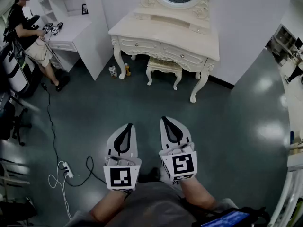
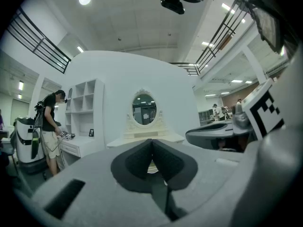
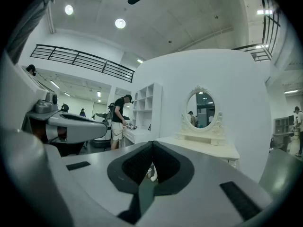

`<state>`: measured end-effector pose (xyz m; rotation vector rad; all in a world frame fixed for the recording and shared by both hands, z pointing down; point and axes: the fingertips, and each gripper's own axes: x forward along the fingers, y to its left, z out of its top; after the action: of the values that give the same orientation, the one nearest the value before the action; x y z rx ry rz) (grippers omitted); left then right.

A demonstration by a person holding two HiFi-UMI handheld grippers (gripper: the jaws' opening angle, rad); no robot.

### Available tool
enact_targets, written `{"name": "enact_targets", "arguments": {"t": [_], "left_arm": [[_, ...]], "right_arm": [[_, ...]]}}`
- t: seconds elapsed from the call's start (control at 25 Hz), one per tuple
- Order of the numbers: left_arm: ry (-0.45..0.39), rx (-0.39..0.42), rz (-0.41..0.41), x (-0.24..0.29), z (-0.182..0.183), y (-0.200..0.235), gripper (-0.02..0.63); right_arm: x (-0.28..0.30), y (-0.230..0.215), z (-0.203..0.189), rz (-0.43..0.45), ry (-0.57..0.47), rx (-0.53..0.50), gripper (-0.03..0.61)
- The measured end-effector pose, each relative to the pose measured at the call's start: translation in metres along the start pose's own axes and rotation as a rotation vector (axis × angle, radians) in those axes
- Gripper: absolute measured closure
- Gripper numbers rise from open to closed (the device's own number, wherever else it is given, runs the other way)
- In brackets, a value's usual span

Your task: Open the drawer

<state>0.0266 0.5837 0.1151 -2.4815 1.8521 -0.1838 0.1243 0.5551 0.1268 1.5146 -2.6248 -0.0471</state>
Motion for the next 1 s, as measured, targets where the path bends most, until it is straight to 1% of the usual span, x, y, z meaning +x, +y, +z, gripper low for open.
{"name": "enact_targets", "arguments": {"t": [0.16,0.36,0.52,0.76,0.88,1.0], "left_arm": [[-0.005,-0.004,0.010,0.003,0.000,-0.001,0.598],[0.026,-0.006,0.011,0.003,-0.010,-0.001,0.598],[0.045,-0.024,0.023,0.013,-0.022,0.006,0.598],[0.061,-0.031,0.015,0.050,-0.036,0.022,0.598],[0.076,-0.036,0.007,0.077,-0.045,0.033,0.598],[0.096,-0.040,-0.003,0.108,-0.053,0.050,0.598]], "right_arm": [[0.000,-0.004,-0.004,0.002,0.000,-0.001,0.566],[0.006,0.001,-0.010,0.034,-0.001,0.051,0.565],[0.015,0.000,-0.022,0.038,0.024,0.037,0.565],[0.046,-0.017,-0.035,0.018,0.049,0.043,0.565],[0.073,-0.026,-0.044,0.014,0.064,0.056,0.565],[0.107,-0.032,-0.061,0.012,0.103,0.077,0.565]]}}
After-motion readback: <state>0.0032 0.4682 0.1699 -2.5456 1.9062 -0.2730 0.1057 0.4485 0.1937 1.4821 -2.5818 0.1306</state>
